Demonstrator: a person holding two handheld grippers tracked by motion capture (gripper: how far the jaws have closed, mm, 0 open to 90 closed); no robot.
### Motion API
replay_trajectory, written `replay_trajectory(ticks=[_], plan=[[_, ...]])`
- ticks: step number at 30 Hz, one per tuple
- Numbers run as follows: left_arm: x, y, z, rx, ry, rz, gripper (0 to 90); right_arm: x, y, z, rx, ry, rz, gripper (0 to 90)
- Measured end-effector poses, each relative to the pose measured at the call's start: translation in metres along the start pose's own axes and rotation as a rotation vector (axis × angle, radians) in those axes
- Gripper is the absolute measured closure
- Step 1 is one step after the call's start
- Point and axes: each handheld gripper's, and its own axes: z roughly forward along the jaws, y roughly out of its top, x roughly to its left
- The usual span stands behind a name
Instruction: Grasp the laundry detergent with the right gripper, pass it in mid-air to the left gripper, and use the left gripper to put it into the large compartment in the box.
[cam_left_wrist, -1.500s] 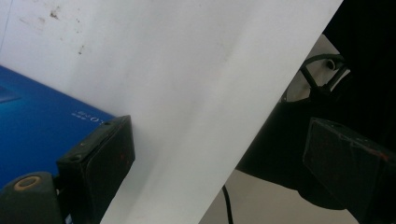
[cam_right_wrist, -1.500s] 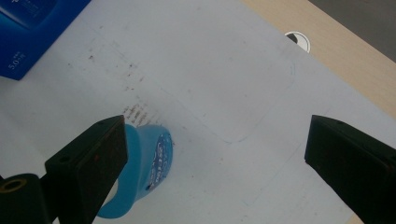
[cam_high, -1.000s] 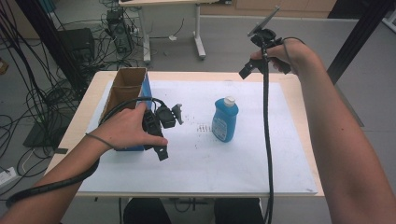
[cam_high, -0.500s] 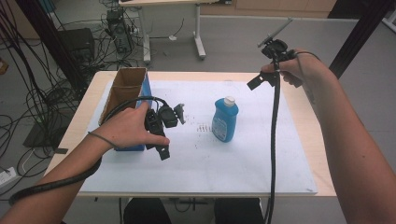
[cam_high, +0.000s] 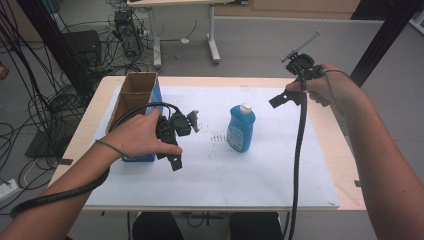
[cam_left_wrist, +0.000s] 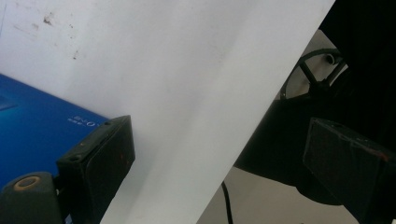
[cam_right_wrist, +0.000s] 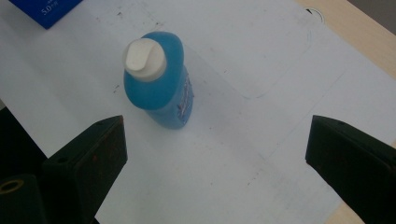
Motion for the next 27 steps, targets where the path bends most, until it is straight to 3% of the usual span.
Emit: replay_trajectory(ticks=[20, 27], plan=[[-0.002, 0.000, -0.001, 0.002, 0.000, 0.003, 9.3, 0.016, -0.058, 0.014, -0.052, 0.055, -0.015, 5.4], [-0.002, 0.003, 0.000, 0.006, -0.008, 0.005, 9.4, 0.025, -0.070, 0.019, -0.064, 0.060, -0.023, 5.3]])
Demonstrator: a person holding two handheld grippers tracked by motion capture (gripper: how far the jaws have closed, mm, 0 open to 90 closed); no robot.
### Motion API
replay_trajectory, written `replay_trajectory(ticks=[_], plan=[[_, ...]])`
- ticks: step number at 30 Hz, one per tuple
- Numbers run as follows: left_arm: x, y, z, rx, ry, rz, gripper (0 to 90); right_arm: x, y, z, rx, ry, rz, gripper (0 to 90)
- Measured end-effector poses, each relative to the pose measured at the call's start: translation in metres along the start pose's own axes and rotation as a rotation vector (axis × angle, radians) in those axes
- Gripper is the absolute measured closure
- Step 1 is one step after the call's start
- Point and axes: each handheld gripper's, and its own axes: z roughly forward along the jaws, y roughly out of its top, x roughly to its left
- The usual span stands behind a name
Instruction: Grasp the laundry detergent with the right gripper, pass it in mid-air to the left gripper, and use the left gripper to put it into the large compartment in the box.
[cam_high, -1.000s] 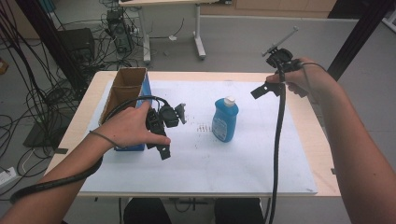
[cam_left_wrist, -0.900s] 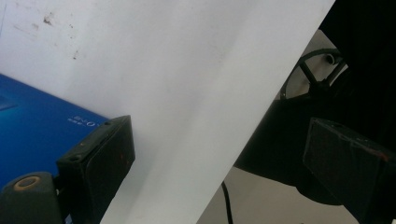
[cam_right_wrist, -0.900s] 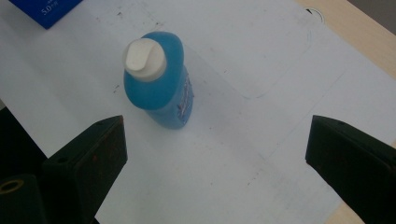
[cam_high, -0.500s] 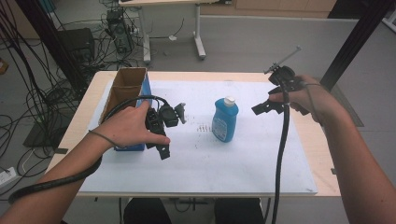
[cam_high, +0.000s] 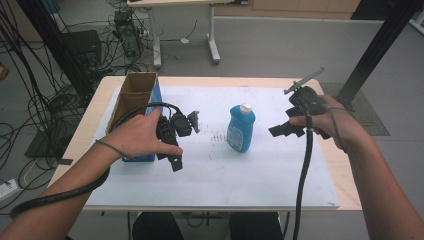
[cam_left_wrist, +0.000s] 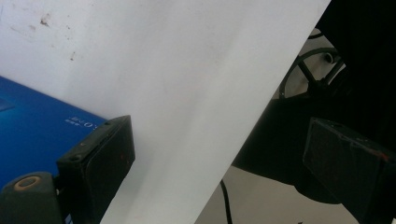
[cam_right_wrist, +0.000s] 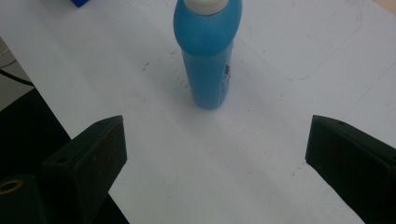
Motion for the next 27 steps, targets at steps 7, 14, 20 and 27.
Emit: replay_trajectory(ticks=[7, 14, 20, 27], plan=[[-0.002, 0.001, 0.000, 0.001, 0.003, 0.005, 9.4, 0.010, -0.010, 0.010, -0.002, -0.001, -0.006, 5.2], [-0.002, 0.000, 0.000, -0.002, 0.000, -0.004, 9.4, 0.011, -0.024, 0.021, -0.020, 0.008, 0.019, 4.8], [-0.001, -0.001, -0.001, 0.000, 0.006, 0.006, 9.4, 0.010, -0.035, 0.029, -0.036, 0.016, 0.036, 4.7], [-0.001, -0.002, 0.000, 0.002, 0.002, -0.001, 9.3, 0.011, -0.047, 0.040, -0.038, 0.000, 0.038, 4.5]])
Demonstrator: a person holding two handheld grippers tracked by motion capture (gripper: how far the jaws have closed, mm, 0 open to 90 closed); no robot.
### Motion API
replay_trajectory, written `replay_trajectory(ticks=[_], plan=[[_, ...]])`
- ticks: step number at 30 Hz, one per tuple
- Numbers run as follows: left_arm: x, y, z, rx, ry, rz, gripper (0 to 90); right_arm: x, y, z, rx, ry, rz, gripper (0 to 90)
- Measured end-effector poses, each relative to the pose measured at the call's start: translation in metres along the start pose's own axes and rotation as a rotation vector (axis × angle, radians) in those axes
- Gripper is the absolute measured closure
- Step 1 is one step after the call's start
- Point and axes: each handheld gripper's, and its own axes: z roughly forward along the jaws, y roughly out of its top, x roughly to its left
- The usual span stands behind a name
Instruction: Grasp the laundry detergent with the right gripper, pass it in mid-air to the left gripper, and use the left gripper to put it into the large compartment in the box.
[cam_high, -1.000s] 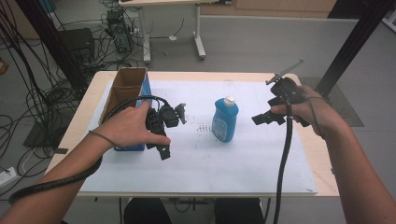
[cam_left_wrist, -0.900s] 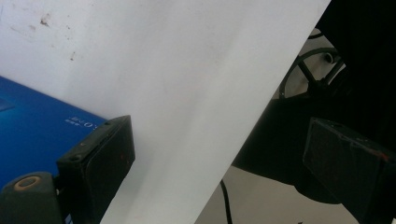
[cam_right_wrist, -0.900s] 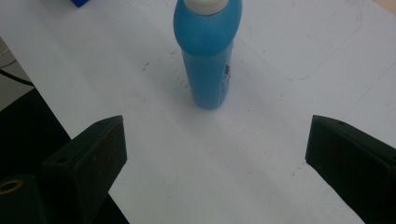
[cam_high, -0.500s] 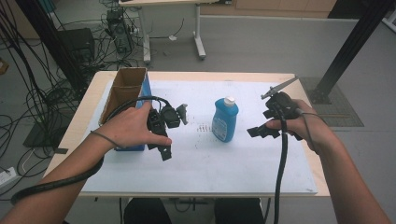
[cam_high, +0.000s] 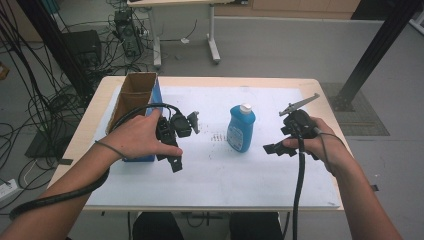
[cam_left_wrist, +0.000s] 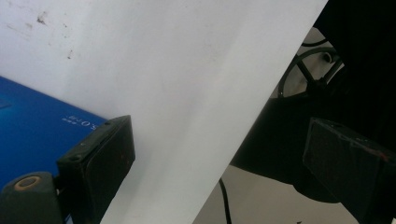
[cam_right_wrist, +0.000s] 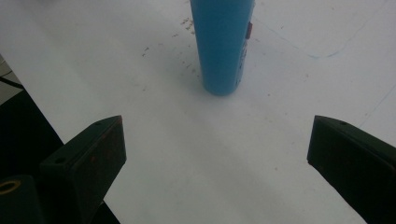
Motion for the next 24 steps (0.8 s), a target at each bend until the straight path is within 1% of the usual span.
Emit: replay_trajectory(ticks=[1, 3, 7, 9, 10, 11, 13, 14, 16, 19, 22, 23, 24], plan=[[0.000, 0.000, 0.000, -0.002, 0.001, 0.006, 9.4, 0.001, -0.001, 0.001, 0.002, 0.003, 0.019, 4.5], [0.000, -0.001, 0.000, -0.002, -0.003, -0.004, 9.3, 0.000, -0.007, 0.005, 0.001, 0.002, 0.024, 4.4], [0.000, 0.000, -0.001, -0.003, 0.003, 0.002, 9.3, -0.001, -0.013, 0.011, -0.001, 0.005, 0.031, 4.4], [0.000, -0.001, -0.001, -0.006, 0.000, -0.003, 9.3, -0.001, -0.016, 0.014, -0.002, 0.007, 0.035, 4.1], [-0.001, -0.001, -0.001, -0.008, 0.003, -0.004, 9.3, -0.001, -0.019, 0.016, -0.008, 0.004, 0.022, 4.1], [0.000, -0.001, -0.001, -0.006, 0.001, 0.001, 9.3, 0.000, -0.020, 0.017, -0.010, -0.002, 0.022, 4.0], [-0.001, -0.002, -0.001, -0.008, 0.000, -0.004, 9.3, 0.002, -0.025, 0.019, -0.016, -0.006, 0.034, 4.0], [-0.001, -0.002, -0.001, -0.008, -0.001, -0.004, 9.3, 0.001, -0.026, 0.020, -0.022, -0.005, 0.027, 4.0], [0.000, -0.002, -0.001, -0.007, 0.000, -0.007, 9.3, 0.002, -0.029, 0.022, -0.024, -0.005, 0.039, 4.0], [-0.001, -0.002, -0.001, -0.006, 0.002, -0.006, 9.3, 0.004, -0.035, 0.026, -0.034, -0.005, 0.039, 4.0], [-0.001, -0.002, -0.002, -0.003, 0.001, -0.002, 9.3, 0.005, -0.042, 0.029, -0.052, -0.006, 0.042, 3.9], [-0.001, -0.002, -0.002, -0.004, 0.001, -0.002, 9.3, 0.006, -0.047, 0.031, -0.067, -0.010, 0.049, 3.9], [-0.001, -0.003, -0.002, -0.005, 0.000, -0.003, 9.3, 0.006, -0.047, 0.031, -0.067, -0.010, 0.049, 3.9]])
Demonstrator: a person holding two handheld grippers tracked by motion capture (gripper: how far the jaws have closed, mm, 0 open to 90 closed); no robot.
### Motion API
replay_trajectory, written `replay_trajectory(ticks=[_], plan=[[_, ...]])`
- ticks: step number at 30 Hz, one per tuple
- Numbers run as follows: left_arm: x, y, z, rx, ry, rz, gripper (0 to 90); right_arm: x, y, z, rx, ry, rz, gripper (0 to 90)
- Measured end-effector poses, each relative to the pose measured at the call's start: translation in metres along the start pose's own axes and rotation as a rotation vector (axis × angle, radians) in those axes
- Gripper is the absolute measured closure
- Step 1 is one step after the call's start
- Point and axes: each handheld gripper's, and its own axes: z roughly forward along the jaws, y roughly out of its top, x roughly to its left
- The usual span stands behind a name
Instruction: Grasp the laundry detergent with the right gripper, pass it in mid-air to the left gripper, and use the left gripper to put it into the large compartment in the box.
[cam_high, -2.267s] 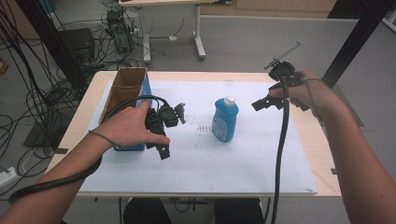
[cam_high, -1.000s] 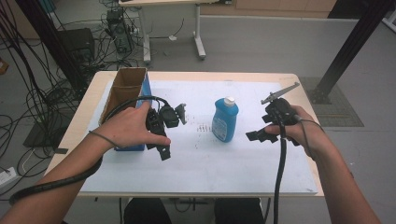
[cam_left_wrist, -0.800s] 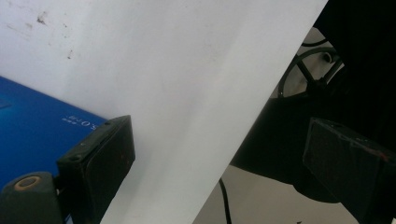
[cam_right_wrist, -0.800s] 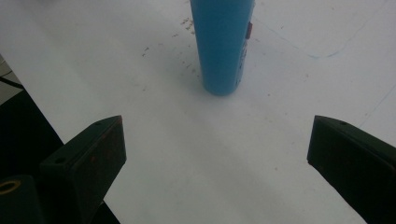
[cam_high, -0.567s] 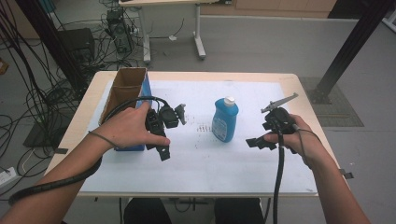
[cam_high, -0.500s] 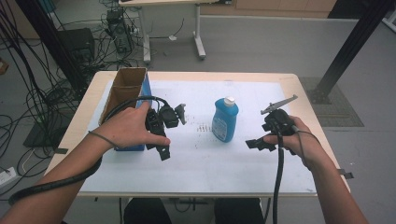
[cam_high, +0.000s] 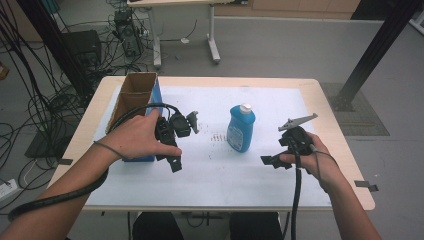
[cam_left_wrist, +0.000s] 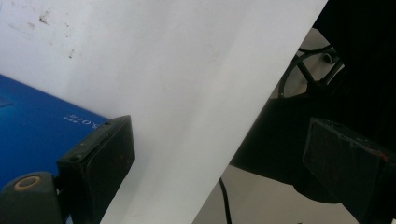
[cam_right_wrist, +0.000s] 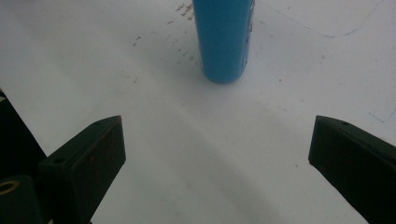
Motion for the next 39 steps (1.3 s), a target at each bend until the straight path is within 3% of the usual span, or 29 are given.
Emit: replay_trajectory(ticks=[8, 39], plan=[[0.000, -0.002, 0.001, -0.003, 0.002, 0.003, 9.3, 0.002, -0.021, 0.002, -0.076, -0.020, 0.013, 3.8], [0.002, -0.003, 0.004, -0.009, -0.008, -0.010, 9.2, 0.015, -0.057, 0.020, -0.175, -0.039, -0.001, 3.7]])
